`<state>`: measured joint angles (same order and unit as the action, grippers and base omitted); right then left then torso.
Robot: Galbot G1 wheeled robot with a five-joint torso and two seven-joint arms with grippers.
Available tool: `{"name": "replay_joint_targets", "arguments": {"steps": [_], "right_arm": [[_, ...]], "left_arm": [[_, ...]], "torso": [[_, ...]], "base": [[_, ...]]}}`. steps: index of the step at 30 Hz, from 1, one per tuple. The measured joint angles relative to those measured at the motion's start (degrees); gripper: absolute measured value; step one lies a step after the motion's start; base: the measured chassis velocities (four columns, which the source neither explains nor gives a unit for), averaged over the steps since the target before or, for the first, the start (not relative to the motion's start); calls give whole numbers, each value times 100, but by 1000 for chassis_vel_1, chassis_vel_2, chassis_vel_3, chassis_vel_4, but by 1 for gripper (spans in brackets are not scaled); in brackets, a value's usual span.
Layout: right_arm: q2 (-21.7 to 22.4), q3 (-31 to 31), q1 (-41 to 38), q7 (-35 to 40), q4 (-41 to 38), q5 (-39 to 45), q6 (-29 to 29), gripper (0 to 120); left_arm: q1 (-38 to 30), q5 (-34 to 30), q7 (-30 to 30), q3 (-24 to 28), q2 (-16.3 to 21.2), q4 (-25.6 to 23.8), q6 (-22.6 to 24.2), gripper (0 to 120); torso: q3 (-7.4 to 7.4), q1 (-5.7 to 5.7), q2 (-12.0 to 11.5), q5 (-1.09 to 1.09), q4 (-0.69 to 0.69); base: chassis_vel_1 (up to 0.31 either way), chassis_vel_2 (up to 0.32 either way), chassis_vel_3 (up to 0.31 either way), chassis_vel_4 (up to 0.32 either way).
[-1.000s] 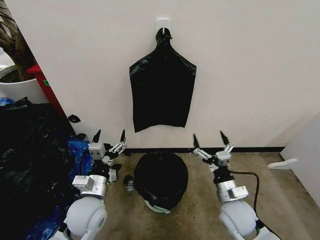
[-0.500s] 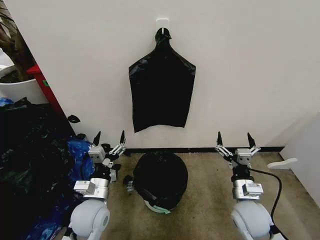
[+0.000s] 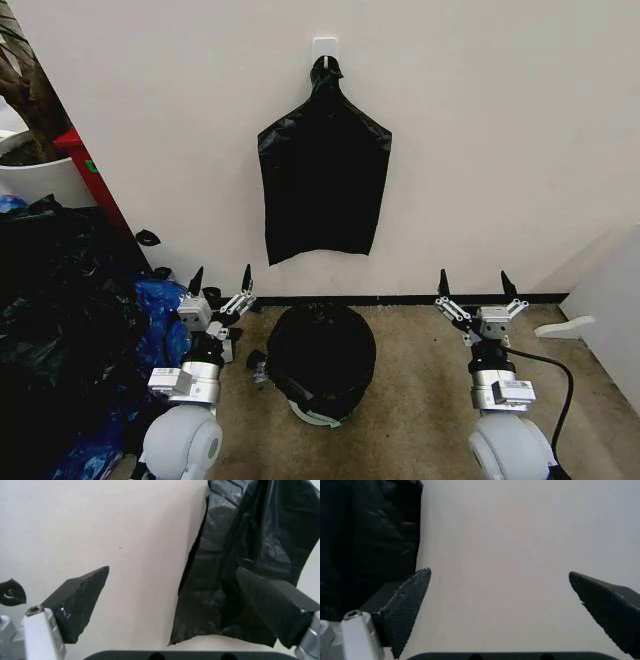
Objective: Place the garbage bag over the trash bin.
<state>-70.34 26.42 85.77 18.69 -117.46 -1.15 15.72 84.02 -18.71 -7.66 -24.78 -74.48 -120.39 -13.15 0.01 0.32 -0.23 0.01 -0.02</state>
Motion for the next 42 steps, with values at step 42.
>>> {"name": "replay_joint_targets", "arguments": {"steps": [42], "right_arm": [[-28, -45, -24, 11, 48, 35, 52, 100]], "left_arm": [[11, -72, -46, -11, 8, -6, 13, 100]], "torso": [[0, 0, 0, 0, -1]], "base": [[0, 0, 0, 0]]}}
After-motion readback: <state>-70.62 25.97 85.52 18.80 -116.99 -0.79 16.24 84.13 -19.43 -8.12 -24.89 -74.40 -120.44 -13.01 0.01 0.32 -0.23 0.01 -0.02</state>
